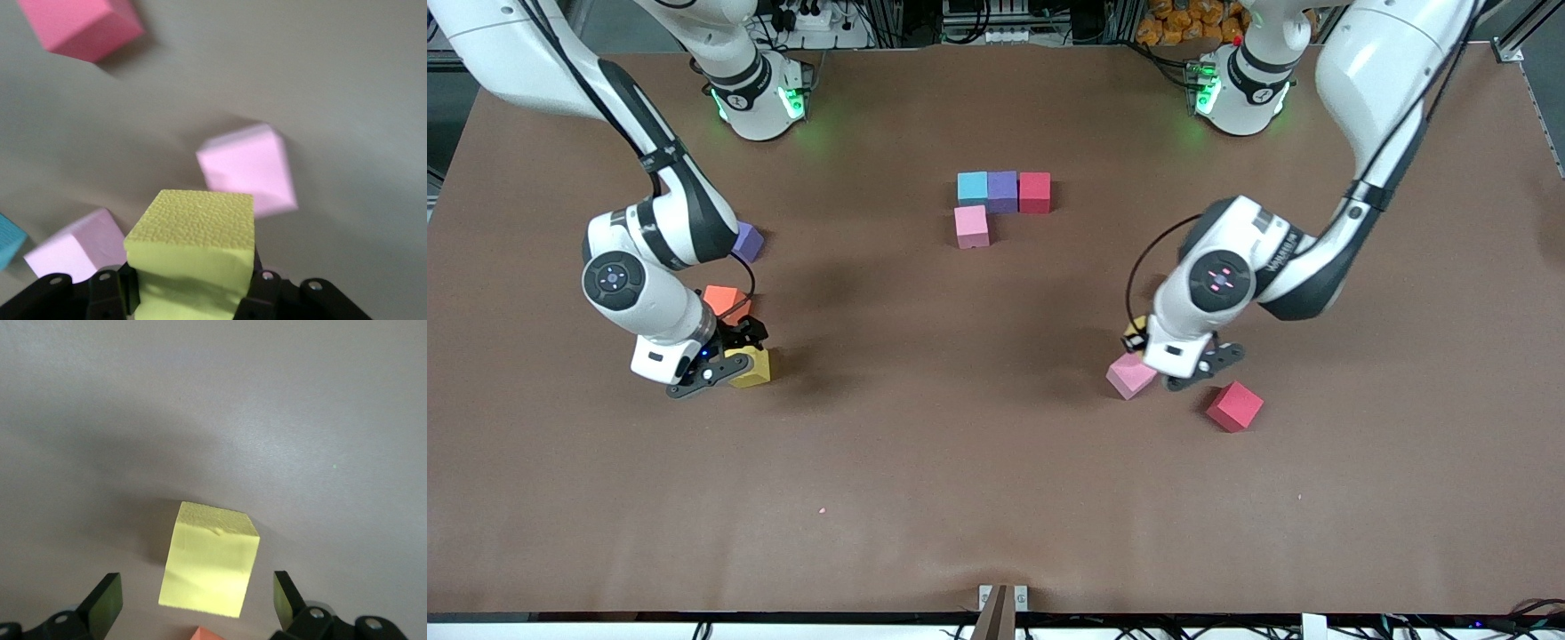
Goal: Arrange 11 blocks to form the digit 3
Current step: 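Grasp the yellow cube with the right gripper while the left gripper lifts yellow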
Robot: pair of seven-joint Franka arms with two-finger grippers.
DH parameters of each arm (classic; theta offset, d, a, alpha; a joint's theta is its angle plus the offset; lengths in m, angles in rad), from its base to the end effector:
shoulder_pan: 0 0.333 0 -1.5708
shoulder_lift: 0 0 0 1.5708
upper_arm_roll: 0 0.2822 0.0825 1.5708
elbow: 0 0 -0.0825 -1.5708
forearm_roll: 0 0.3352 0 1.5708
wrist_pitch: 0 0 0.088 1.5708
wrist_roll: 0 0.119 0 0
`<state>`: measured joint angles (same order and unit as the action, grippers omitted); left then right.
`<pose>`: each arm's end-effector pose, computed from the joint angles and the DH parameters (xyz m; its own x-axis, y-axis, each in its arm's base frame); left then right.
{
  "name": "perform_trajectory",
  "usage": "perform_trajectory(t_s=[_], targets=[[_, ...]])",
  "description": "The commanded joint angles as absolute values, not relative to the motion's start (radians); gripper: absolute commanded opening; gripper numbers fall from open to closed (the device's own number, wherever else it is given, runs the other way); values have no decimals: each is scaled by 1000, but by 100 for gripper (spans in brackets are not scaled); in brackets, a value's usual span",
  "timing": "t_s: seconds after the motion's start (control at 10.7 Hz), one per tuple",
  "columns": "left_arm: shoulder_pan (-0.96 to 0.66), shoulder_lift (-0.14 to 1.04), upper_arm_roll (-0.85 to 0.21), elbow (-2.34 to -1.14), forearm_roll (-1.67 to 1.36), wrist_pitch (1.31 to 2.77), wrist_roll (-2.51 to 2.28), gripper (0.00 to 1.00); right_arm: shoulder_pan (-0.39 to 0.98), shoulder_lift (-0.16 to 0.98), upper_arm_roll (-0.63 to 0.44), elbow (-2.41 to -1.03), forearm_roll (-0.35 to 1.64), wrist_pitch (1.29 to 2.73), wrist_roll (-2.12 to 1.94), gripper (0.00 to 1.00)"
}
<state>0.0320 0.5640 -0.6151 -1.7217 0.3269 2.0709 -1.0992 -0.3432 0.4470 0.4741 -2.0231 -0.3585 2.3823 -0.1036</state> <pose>0.5245 -0.2845 0.2852 0.9166 0.3913 -0.0823 0.3871 -0.9199 -0.0626 0.5489 0.0620 0.2399 0.8953 0.4448 -0.0266 0.4455 -0.8945 0.0383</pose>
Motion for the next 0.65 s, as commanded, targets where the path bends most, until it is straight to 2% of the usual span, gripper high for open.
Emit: perform_trajectory(t_s=[0.0,0.28,0.56], targets=[[-43,552,-606,-1683,301,2037,-1112,0,-341,515,454,-1994,-374,2428,-101,100],[-174,583,-598,-1641,305,2039,-1195,0,-339,526,445,-1991,-388,2433,-109,100],[-341,650,-510,-1620,313,2109,-1192,0,-341,555,428,-1997,-384,2488,-109,100]])
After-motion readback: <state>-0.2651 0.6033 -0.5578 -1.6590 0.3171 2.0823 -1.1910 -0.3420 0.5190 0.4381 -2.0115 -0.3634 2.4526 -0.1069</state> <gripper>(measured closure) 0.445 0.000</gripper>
